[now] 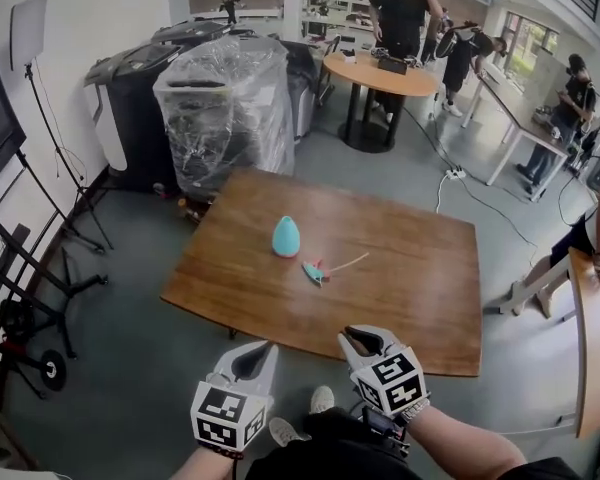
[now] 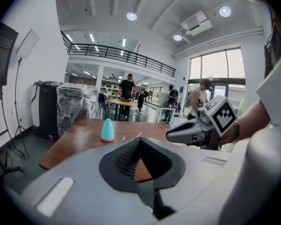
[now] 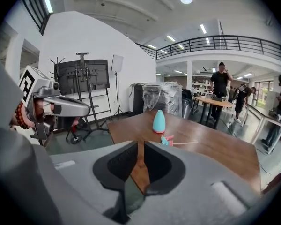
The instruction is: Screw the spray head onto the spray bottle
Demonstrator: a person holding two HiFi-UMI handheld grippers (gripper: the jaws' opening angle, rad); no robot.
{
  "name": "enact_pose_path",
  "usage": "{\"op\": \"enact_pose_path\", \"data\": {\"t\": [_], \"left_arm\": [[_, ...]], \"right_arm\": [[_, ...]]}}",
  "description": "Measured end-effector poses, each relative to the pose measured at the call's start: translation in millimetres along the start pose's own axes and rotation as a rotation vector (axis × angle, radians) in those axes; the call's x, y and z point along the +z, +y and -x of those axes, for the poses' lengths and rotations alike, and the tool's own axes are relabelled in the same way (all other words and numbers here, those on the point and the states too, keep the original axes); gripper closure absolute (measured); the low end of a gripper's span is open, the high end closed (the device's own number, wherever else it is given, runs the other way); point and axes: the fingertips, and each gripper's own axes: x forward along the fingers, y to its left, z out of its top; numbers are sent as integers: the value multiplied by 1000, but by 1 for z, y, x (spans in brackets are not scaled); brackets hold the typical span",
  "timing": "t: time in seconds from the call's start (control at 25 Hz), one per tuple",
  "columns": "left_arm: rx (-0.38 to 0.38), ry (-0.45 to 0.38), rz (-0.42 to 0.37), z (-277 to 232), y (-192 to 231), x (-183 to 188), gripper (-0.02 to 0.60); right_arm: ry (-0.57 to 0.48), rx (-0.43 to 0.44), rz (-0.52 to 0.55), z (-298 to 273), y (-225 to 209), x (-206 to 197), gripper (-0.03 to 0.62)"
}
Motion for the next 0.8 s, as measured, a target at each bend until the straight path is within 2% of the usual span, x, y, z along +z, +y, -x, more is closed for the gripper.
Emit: {"op": "enact_pose_path", "data": {"t": [0.24, 0.52, 0.8], "left_arm": [[-47, 51, -28, -34, 17, 3, 566], [-70, 169, -89, -89, 46, 10, 566], [-117, 278, -118, -146, 52, 7, 566]], "right_arm": [[55, -42, 31, -49, -18, -6, 563], [99, -36, -15, -113, -51, -14, 551], [150, -17, -37, -148, -72, -28, 545]]}}
